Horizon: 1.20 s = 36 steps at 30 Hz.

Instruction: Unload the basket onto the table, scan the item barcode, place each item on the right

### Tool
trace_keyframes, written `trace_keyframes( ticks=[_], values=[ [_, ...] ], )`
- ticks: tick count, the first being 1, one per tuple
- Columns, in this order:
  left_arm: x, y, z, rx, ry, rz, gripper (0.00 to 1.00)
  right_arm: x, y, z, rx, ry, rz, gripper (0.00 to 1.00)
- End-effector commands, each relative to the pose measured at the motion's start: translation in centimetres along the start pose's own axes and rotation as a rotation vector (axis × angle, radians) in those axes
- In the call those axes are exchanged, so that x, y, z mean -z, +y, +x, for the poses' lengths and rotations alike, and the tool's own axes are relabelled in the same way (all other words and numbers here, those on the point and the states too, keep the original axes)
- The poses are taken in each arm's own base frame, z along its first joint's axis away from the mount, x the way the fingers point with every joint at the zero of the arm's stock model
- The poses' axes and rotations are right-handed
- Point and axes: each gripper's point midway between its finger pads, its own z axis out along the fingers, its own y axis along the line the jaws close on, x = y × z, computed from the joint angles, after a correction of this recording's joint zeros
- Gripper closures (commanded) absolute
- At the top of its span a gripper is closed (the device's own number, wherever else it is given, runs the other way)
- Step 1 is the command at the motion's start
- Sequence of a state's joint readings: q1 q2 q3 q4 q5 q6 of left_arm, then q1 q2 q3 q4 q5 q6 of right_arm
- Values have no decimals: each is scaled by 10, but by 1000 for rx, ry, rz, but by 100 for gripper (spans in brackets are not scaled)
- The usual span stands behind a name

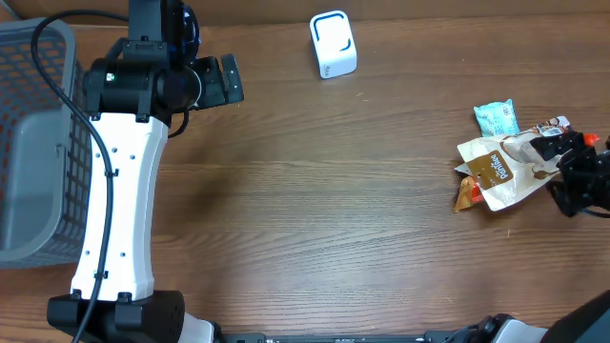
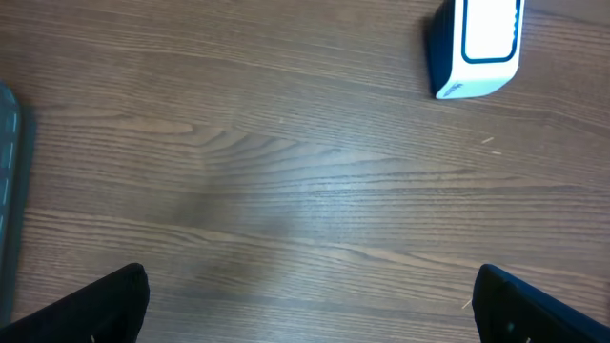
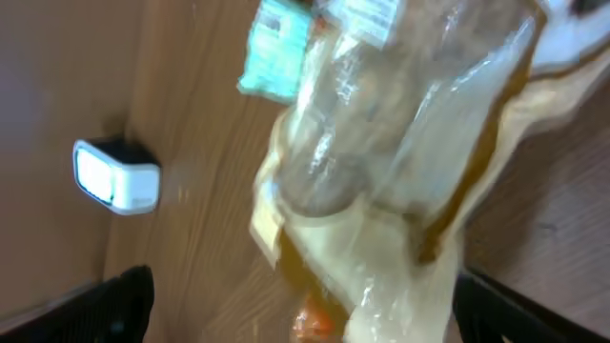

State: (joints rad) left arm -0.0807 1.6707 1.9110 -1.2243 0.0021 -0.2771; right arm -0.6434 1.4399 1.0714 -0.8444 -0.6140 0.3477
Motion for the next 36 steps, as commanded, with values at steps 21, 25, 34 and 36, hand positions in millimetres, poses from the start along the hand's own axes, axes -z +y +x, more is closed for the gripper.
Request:
trace_keyframes(
  ticks=[21, 25, 34, 36],
  values=[
    [1, 0, 0, -23, -6, -8, 0, 188, 101, 128, 287, -51, 1, 0],
    [1, 0, 0, -23, -6, -8, 0, 187, 94, 126, 276, -55, 44, 0],
    [1, 0, 0, -23, -6, -8, 0, 187, 96, 121, 437, -71, 44, 0],
    [1, 0, 0, -23, -6, -8, 0, 188, 98, 120, 494, -82, 42, 0]
  ],
)
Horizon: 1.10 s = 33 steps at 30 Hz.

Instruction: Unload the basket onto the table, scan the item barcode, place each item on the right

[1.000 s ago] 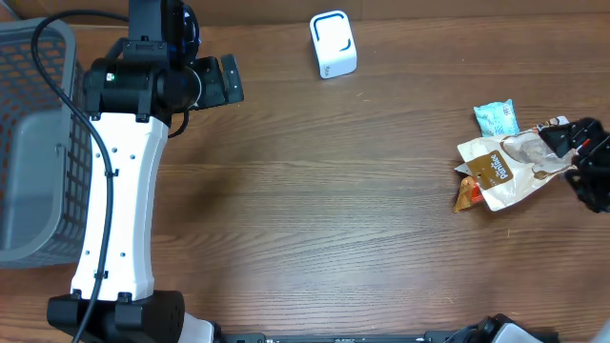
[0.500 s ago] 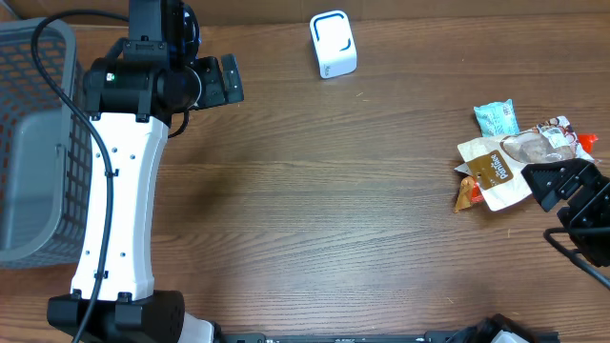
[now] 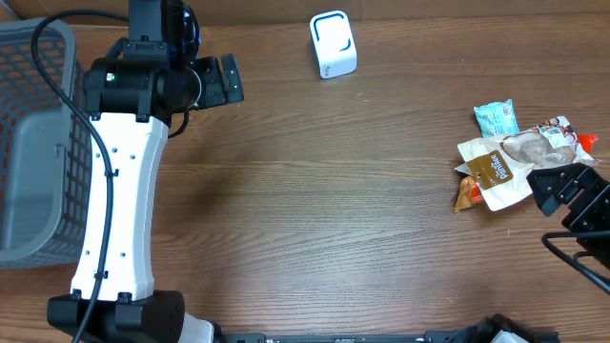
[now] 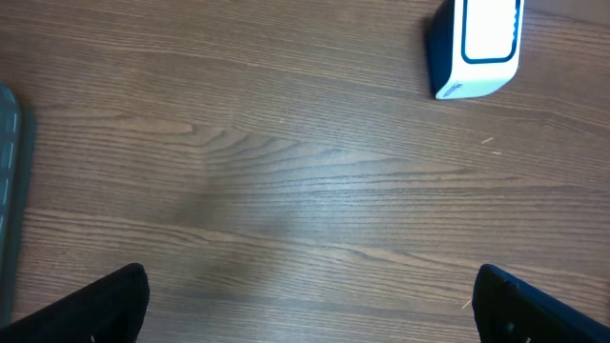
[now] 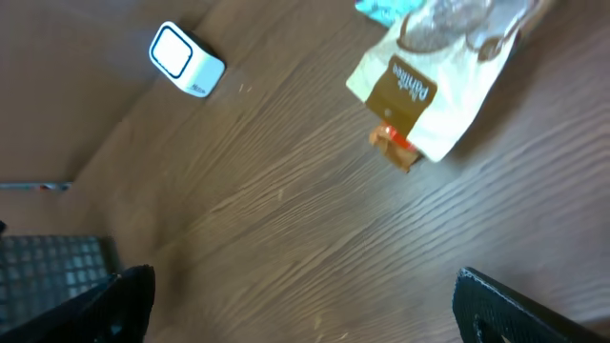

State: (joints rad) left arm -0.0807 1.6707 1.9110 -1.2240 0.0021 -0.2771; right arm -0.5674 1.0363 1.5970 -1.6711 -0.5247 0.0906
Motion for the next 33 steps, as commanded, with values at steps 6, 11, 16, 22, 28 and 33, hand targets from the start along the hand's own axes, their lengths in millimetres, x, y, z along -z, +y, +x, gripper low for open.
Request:
trace_keyframes(
  ticks=[6, 11, 16, 22, 28, 33],
  values=[
    [1, 0, 0, -23, -6, -9, 0, -2, 32, -14, 362, -133, -72, 0],
    [1, 0, 0, -23, -6, -9, 1, -17, 62, -19, 526, -304, -146, 0],
    [1, 0, 0, -23, -6, -9, 0, -39, 62, -11, 517, -474, -209, 0],
    [1, 0, 0, -23, -6, -9, 0, -59, 52, 1, 553, -650, -273, 0],
    [1, 0, 0, -23, -6, -9, 0, -72, 33, 11, 546, -826, -322, 0],
    [1, 0, 0, -23, -6, -9, 0, -89, 13, 20, 528, -918, -332, 0]
  ],
)
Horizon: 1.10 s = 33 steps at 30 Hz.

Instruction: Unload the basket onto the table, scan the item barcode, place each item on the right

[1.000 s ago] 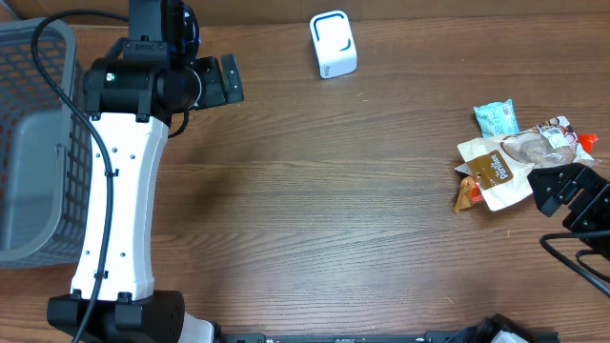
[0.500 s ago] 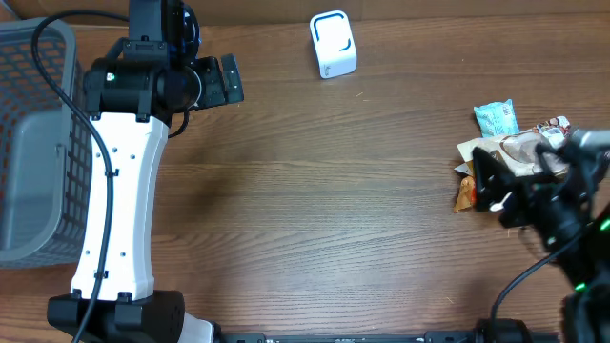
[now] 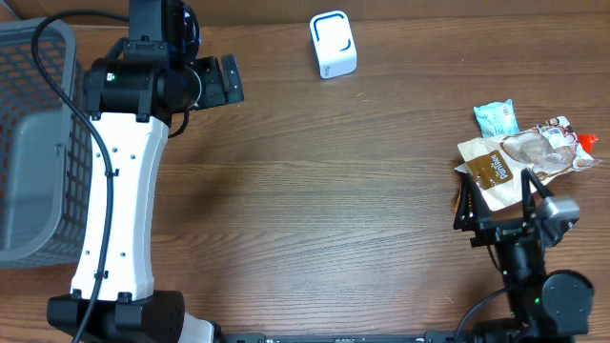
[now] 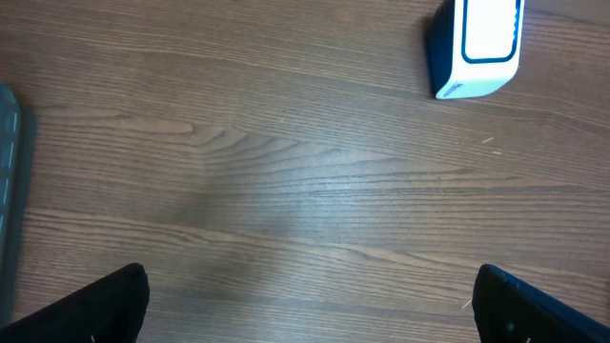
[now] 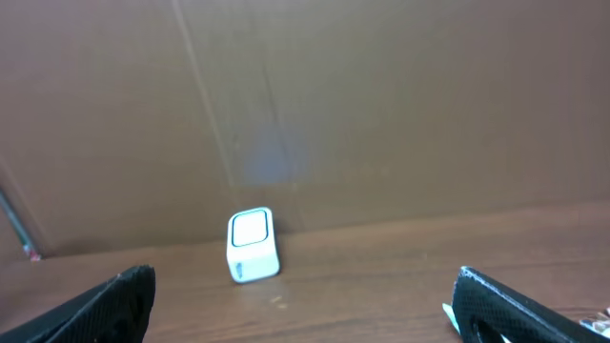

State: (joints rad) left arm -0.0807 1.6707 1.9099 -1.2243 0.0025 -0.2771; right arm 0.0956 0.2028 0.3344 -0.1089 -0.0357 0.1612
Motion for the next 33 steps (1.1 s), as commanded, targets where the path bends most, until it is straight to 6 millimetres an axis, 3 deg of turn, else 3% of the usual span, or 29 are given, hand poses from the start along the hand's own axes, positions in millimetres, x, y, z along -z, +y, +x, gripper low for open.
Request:
trace_keyframes(
  ticks=[1, 10, 15, 33],
  values=[
    [1, 0, 0, -23, -7, -8, 0, 5, -16, 22, -7, -71, 49, 0],
    [1, 0, 0, -23, -7, -8, 0, 3, -26, 69, -23, -54, 47, 0],
    [1, 0, 0, -23, -7, -8, 0, 4, -33, 101, -24, 77, 79, 0],
    [1, 0, 0, -23, -7, -8, 0, 3, -29, 104, -26, 91, 55, 0]
  ],
)
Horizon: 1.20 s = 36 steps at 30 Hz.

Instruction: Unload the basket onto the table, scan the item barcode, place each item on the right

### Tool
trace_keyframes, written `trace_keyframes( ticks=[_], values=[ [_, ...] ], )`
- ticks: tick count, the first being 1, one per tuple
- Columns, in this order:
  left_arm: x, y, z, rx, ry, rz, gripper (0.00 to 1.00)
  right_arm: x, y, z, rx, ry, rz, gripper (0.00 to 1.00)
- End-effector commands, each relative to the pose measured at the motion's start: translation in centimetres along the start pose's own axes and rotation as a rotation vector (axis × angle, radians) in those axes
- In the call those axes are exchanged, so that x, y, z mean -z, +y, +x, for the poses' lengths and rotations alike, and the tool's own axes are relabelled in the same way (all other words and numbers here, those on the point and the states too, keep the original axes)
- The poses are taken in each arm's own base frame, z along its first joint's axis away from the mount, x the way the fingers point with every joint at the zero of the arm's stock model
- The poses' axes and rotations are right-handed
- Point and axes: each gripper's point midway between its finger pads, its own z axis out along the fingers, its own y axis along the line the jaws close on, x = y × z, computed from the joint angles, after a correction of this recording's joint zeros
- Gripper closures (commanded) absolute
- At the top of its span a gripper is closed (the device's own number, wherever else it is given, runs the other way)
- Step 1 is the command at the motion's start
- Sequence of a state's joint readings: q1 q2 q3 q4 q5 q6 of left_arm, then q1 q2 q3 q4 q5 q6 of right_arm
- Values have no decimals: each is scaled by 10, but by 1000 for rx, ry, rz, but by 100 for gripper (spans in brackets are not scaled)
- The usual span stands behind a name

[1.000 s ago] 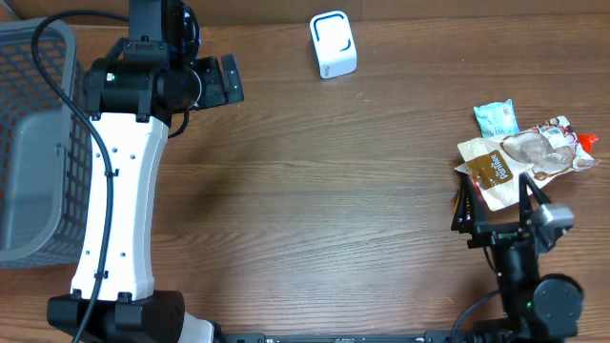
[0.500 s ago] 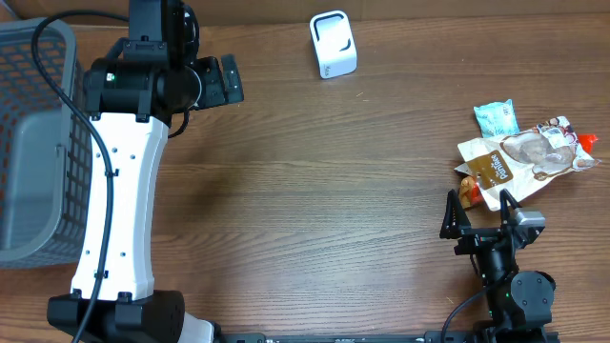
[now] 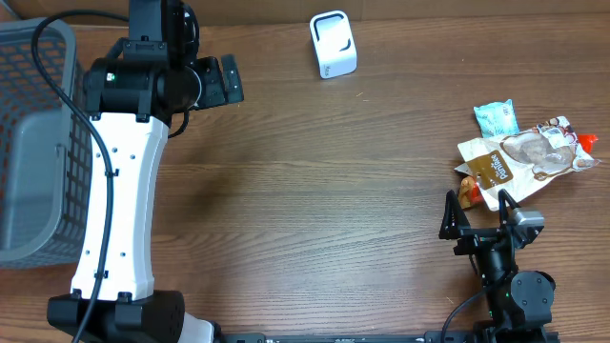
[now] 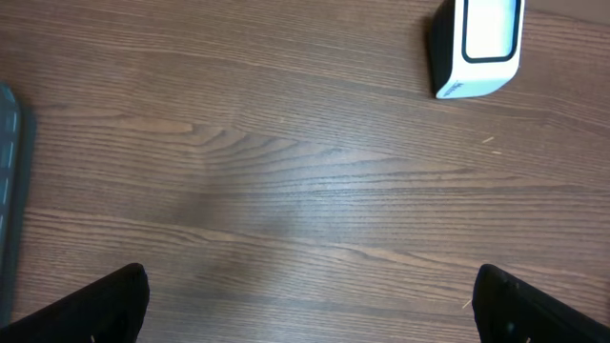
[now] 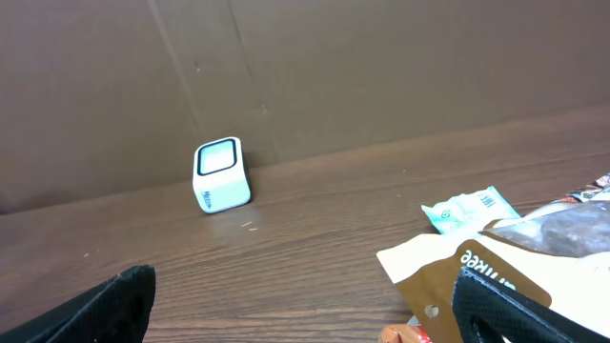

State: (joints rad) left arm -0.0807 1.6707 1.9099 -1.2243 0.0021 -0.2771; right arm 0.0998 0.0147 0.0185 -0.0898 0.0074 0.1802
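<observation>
The white barcode scanner (image 3: 333, 43) stands at the back of the table, also seen in the left wrist view (image 4: 477, 43) and the right wrist view (image 5: 220, 174). A pile of snack packets lies at the right: a brown-and-white pouch (image 3: 494, 171), a clear bag (image 3: 538, 148), a teal packet (image 3: 497, 117) and a small orange item (image 3: 465, 193). My right gripper (image 3: 477, 221) sits low, just in front of the pile, open and empty (image 5: 315, 319); the pouch (image 5: 496, 272) lies by its right finger. My left gripper (image 3: 221, 81) hovers open over bare wood (image 4: 310, 310), left of the scanner.
A grey wire basket (image 3: 33, 143) stands at the left edge, its rim showing in the left wrist view (image 4: 8, 191). A brown cardboard wall (image 5: 381, 67) rises behind the table. The left arm's white body (image 3: 119, 210) reaches along the left side.
My right arm has shifted a little to the left near the front edge. Its camera now looks lower, so the snack packets show along with the scanner. The left arm has not moved.
My right gripper was open, close over the clear bag in the pile at the far right. Then it was off the pile, nearer the front, with the packets left lying. Then it stood low at the front edge facing the back wall, now just in front of the pile.
</observation>
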Motion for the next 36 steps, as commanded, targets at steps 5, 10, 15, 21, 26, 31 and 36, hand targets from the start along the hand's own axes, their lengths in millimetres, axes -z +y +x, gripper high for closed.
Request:
trace_keyframes(
  ticks=[5, 10, 15, 21, 26, 31, 36],
  values=[
    [1, 0, 0, -23, -7, -8, 0, 0, 1, 1, -3, -5, -8, 0],
    [1, 0, 0, -23, -7, -8, 0, 0, 1, 2, -3, -5, -8, 0],
    [1, 0, 0, -23, -7, -8, 0, 0, 1, 1, -3, -5, -8, 0],
    [1, 0, 0, -23, -7, -8, 0, 0, 1, 1, -3, -5, -8, 0],
    [1, 0, 0, -23, -7, -8, 0, 0, 1, 1, -3, -5, -8, 0],
    [1, 0, 0, -23, -7, -8, 0, 0, 1, 1, -3, -5, -8, 0],
    [15, 0, -2, -22, -38, -1, 0, 0, 1, 1, -3, -5, -8, 0]
  ],
)
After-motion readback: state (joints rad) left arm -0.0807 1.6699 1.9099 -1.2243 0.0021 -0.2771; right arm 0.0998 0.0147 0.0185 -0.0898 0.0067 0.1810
